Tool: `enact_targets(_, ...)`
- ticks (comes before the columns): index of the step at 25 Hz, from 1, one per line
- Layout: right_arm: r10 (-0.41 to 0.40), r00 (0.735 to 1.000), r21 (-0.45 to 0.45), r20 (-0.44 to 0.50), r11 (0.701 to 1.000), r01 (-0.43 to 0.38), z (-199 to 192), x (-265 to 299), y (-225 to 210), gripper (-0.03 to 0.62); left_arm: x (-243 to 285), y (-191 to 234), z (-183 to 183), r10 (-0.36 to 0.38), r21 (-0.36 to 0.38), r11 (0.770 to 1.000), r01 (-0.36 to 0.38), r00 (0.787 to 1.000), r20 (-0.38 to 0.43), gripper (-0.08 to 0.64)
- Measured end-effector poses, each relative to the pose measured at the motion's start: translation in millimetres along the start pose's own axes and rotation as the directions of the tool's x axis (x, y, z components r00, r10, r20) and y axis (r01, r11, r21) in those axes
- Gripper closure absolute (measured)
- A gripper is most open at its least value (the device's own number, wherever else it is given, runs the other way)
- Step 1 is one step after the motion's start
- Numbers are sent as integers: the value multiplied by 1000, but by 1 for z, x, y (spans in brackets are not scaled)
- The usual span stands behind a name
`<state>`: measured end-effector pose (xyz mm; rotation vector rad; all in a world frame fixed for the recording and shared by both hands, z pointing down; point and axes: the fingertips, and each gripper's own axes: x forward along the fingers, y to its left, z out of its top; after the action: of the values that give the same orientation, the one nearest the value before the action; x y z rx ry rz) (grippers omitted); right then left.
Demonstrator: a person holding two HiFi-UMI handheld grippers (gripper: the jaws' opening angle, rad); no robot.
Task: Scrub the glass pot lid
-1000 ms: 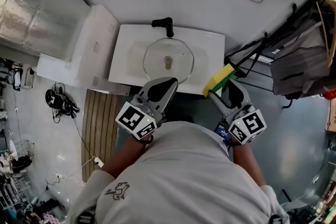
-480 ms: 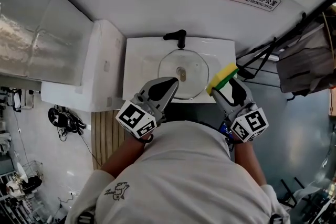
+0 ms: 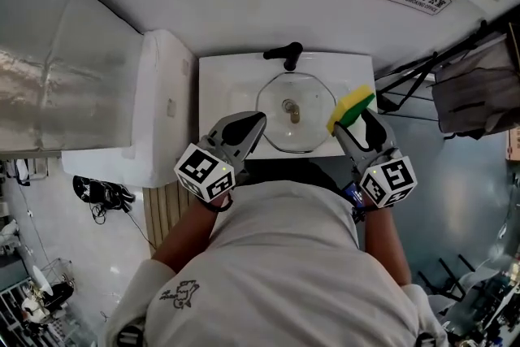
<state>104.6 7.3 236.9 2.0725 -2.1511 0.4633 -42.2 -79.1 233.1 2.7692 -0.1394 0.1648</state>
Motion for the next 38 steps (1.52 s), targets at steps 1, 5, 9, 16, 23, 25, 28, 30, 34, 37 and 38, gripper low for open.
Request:
enact_targets(1,-4,1000,0,-7,1000,4,-3,4,-4,298,3,8,-6,1,-13,1000,-2,1000,-15,561)
enact_targets(5,-14,999,13,-48,1000,15,-18,22,-28,298,16,34,-35,4,-69,998,-10,996,-88,561)
enact_targets(9,-3,993,58,-117,998,10,-46,48,-53,298,22,57,-66,40,-104,993,-57,987,-156,561)
enact_targets(16,46,959,49,-279,998,-33,-103,101,-75,298,31,111,-137,89,-175,974,-142,956,-281,561)
enact_targets(23,88,887,25,-454,996,-86,-163,146,-91,298,46,147,-213,45,-282,944,-169,917,-397,525)
enact_targets(25,92,865,15,-493,995,-97,-178,157,-96,298,50,157,-236,19,-338,924,-177,906,-423,488)
enact_targets(28,94,836,5,-540,994,-109,-199,171,-103,298,51,172,-268,9,-377,902,-210,882,-470,446)
enact_targets(30,93,817,1,-568,994,-112,-213,179,-109,298,52,180,-285,2,-399,888,-228,870,-493,426)
enact_targets(34,102,776,9,-623,992,-124,-240,189,-115,297,56,185,-311,-47,-502,831,-241,868,-494,414)
enact_targets(37,104,755,5,-647,991,-132,-257,200,-120,296,62,195,-320,-57,-561,789,-250,879,-473,414)
enact_targets(38,106,748,3,-655,991,-137,-262,204,-121,296,64,199,-324,-58,-565,785,-254,878,-475,414)
